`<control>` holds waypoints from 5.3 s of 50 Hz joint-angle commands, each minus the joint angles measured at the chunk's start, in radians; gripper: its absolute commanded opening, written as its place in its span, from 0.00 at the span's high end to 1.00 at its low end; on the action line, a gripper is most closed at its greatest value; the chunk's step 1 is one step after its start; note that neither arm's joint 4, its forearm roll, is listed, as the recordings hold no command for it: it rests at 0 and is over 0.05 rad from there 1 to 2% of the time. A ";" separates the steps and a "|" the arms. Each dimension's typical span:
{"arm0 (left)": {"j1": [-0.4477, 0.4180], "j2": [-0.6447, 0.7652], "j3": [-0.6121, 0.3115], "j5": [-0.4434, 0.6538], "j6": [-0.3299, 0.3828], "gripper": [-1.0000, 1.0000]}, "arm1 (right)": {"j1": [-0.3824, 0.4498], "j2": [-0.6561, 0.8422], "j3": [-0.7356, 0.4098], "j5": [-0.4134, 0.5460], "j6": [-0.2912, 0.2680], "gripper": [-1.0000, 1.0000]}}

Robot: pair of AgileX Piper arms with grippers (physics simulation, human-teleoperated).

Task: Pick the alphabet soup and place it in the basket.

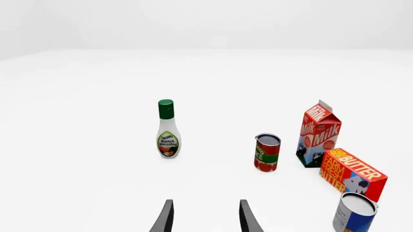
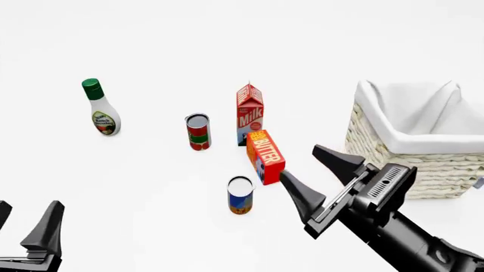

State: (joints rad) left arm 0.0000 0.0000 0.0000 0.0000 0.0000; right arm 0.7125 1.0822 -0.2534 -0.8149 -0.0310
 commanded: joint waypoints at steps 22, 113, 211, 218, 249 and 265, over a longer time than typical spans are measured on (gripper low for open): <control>0.000 0.000 0.000 0.000 0.000 0.00 | 0.011 0.241 -0.051 -0.137 0.017 0.00; 0.000 0.000 0.000 0.000 0.000 0.00 | 0.007 0.757 -0.243 -0.300 0.065 0.00; 0.000 0.000 0.000 0.000 0.000 0.00 | 0.021 1.033 -0.405 -0.305 0.087 0.00; 0.000 0.000 0.000 0.000 0.000 0.00 | 0.022 1.044 -0.410 -0.306 0.084 0.00; 0.000 0.000 0.000 0.000 0.000 0.00 | 0.031 1.022 -0.387 -0.320 0.091 1.00; 0.000 0.000 0.000 0.000 0.000 0.00 | 0.050 0.879 -0.300 -0.329 0.087 1.00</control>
State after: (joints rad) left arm 0.0000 0.0000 0.0000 0.0000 0.0000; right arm 0.7534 2.0456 -0.5986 -1.1363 0.0417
